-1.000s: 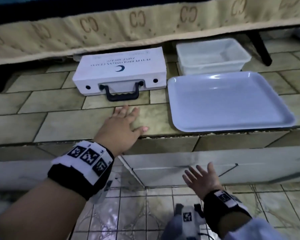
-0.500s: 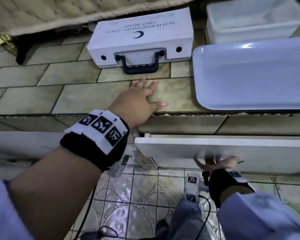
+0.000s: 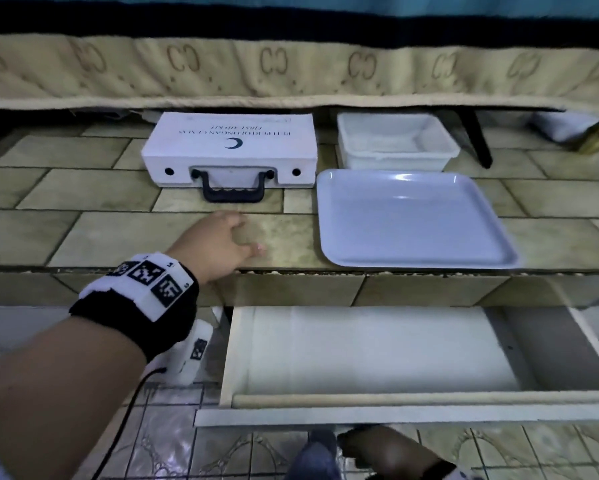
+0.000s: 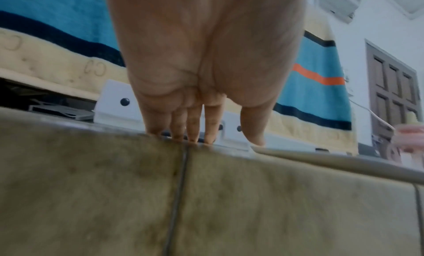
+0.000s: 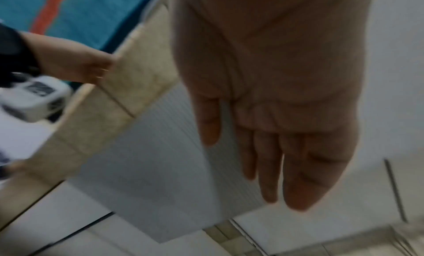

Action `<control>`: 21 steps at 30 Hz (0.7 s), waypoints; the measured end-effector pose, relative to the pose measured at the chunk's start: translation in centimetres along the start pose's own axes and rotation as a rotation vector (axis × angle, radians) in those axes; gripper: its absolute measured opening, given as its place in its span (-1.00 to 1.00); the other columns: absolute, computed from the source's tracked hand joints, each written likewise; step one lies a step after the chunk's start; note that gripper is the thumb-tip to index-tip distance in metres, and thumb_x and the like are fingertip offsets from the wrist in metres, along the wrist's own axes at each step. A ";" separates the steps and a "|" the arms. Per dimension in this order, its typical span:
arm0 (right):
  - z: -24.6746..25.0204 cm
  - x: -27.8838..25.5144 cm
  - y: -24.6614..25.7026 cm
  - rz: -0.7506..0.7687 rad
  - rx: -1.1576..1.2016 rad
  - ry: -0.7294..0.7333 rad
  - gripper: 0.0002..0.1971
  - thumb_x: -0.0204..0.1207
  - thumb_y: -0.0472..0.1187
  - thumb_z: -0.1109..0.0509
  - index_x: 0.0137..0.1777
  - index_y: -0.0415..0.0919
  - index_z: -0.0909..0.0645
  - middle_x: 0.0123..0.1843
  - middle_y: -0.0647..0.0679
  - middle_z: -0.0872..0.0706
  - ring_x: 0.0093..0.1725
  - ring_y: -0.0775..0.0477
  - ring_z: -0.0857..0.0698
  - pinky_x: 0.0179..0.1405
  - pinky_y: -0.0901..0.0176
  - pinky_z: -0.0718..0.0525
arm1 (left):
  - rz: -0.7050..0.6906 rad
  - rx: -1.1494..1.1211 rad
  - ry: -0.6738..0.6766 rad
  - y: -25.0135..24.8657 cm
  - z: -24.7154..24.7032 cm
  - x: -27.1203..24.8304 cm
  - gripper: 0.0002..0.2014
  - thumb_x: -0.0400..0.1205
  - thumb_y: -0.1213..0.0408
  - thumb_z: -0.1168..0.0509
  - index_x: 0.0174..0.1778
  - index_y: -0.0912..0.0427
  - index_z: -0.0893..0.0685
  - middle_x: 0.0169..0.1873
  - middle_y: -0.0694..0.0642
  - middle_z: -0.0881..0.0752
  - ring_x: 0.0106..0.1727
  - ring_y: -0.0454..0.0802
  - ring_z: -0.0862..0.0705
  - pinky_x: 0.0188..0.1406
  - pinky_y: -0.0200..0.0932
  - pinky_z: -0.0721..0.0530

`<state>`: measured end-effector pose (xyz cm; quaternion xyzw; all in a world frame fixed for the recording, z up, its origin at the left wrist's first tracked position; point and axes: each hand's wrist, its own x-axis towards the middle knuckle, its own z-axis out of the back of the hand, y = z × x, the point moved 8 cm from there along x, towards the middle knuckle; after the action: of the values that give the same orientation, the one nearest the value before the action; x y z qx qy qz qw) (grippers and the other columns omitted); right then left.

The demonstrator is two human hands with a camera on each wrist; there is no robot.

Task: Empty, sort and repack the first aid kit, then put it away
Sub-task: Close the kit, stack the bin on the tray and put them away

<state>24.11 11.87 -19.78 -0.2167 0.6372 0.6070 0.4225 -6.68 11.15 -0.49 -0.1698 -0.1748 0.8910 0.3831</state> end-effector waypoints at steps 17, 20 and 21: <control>12.6 -4.4 35.9 0.647 0.186 -0.382 -0.39 0.44 -0.22 -0.48 0.49 -0.26 -0.40 0.38 -0.11 -0.59 0.35 -0.07 -0.55 0.22 0.19 -0.42 | 0.435 -1.189 -0.422 10.5 5.8 5.6 -0.41 0.57 -0.15 -0.25 0.47 0.05 -0.41 0.34 0.03 -0.56 0.30 -0.06 -0.55 0.13 -0.02 -0.52; 11.8 -2.8 36.9 0.600 0.084 -0.410 -0.34 0.42 -0.23 -0.49 0.51 -0.27 -0.37 0.29 -0.06 -0.60 0.15 -0.01 -0.56 0.13 0.24 -0.39 | 0.374 -1.243 -0.299 9.4 6.0 5.8 -0.57 0.71 -0.04 -0.08 0.47 0.01 -0.43 0.22 -0.09 -0.57 0.21 -0.22 -0.48 0.26 -0.10 -0.35; 11.7 -2.8 36.9 0.591 0.063 -0.445 -0.35 0.43 -0.24 -0.48 0.52 -0.26 -0.37 0.18 -0.03 -0.60 0.05 0.03 -0.55 0.10 0.24 -0.42 | 0.377 -1.238 -0.293 9.3 6.1 5.6 -0.59 0.73 0.01 -0.04 0.47 0.04 -0.43 0.19 -0.06 -0.56 0.17 -0.22 -0.49 0.27 -0.13 -0.33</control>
<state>-0.24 28.69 5.31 0.1269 0.5834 0.7150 0.3638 -18.75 8.15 -0.21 -0.2632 -0.6721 0.6917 0.0247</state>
